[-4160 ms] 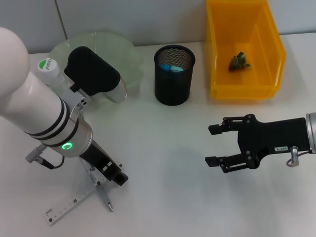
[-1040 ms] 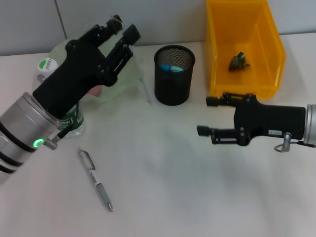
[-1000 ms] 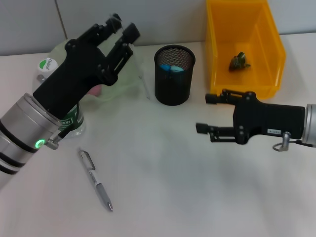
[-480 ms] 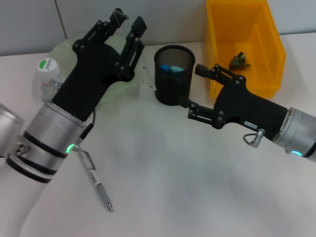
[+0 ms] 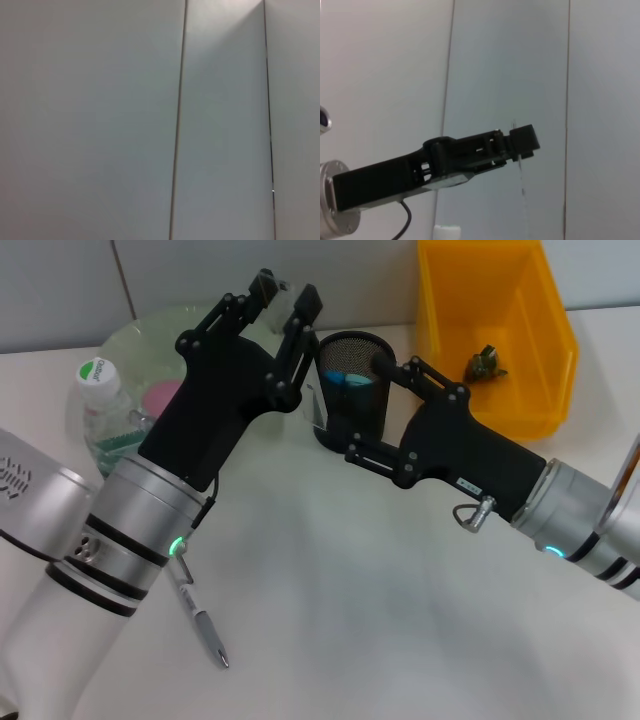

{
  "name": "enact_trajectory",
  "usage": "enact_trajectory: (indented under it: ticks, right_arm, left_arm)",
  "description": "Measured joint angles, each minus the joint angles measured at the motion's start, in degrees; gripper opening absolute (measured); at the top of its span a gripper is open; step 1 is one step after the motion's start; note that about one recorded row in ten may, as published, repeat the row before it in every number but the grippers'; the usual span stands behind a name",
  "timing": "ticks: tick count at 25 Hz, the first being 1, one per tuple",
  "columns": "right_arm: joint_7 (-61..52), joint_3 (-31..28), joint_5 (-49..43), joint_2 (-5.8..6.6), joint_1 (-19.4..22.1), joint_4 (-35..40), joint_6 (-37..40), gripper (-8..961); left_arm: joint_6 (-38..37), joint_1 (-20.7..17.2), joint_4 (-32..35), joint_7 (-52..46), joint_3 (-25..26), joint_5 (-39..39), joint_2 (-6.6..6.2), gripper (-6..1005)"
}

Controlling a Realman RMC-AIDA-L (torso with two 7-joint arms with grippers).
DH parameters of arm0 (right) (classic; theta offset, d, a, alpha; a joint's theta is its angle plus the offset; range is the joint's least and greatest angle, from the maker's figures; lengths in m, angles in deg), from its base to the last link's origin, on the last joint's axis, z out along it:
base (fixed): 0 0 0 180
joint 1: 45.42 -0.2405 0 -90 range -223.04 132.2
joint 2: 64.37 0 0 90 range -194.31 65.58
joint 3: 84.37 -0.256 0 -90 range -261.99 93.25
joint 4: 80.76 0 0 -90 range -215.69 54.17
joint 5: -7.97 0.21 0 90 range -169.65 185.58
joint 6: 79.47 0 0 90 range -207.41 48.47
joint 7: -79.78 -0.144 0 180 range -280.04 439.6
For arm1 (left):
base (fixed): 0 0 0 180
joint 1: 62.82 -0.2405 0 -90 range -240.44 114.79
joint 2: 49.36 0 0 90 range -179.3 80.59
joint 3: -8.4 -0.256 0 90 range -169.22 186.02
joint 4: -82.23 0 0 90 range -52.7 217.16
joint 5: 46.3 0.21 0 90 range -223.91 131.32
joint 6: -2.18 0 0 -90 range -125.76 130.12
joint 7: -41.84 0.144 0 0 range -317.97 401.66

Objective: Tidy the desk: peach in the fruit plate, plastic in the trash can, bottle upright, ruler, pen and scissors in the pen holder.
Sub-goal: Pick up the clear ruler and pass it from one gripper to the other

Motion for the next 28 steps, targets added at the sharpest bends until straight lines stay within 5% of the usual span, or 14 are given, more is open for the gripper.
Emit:
enact_trajectory:
  ticks: [28]
  right_arm:
    - [7.96,-4.06,0.22,0.03,-5.35,-5.25,-4.93,800]
  left_arm:
    - [5.61,1.58,3.55,7.14,-0.55,-0.51,0.0,390]
